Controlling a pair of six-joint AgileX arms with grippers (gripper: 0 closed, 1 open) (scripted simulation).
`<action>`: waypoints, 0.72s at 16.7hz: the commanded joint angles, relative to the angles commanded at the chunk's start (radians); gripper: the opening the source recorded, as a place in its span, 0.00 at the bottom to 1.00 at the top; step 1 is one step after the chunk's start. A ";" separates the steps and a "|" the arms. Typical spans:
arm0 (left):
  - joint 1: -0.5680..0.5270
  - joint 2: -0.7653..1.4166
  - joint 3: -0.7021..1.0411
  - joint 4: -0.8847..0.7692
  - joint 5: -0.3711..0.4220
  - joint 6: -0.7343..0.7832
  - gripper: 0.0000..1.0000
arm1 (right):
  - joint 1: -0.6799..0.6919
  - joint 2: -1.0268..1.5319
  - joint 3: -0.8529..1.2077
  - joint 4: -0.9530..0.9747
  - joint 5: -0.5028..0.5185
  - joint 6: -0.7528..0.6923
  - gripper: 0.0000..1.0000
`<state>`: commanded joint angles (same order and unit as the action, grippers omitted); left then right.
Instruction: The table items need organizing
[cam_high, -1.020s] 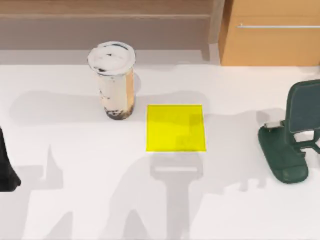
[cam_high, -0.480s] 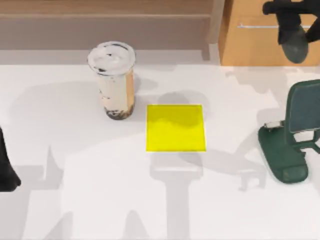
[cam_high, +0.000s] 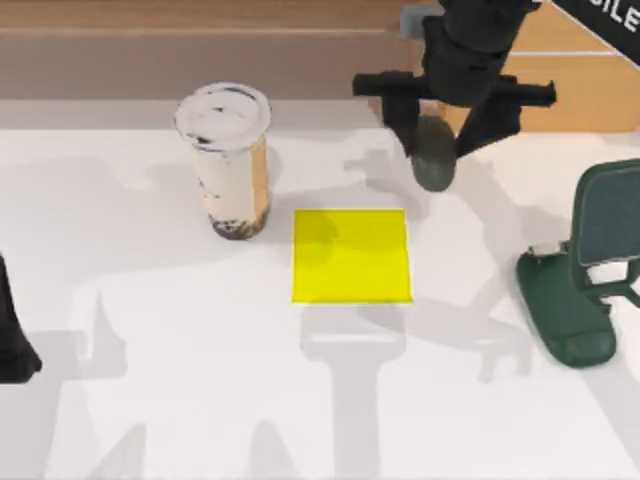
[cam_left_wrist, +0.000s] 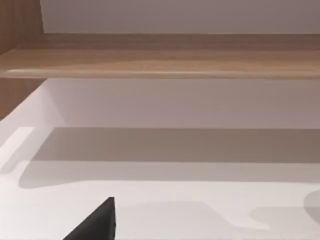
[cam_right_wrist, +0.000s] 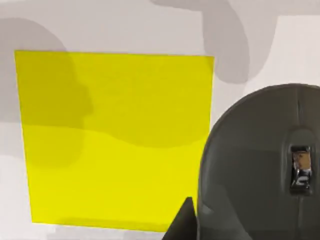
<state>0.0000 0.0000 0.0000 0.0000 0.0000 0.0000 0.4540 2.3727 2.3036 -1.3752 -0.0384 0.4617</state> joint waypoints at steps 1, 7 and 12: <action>0.000 0.000 0.000 0.000 0.000 0.000 1.00 | 0.027 0.040 0.013 0.003 0.008 0.033 0.00; 0.000 0.000 0.000 0.000 0.000 0.000 1.00 | 0.152 0.217 0.082 0.030 0.042 0.180 0.00; 0.000 0.000 0.000 0.000 0.000 0.000 1.00 | 0.163 0.229 0.091 0.033 0.044 0.192 0.00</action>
<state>0.0000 0.0000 0.0000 0.0000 0.0000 0.0000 0.6166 2.6021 2.3944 -1.3423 0.0057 0.6538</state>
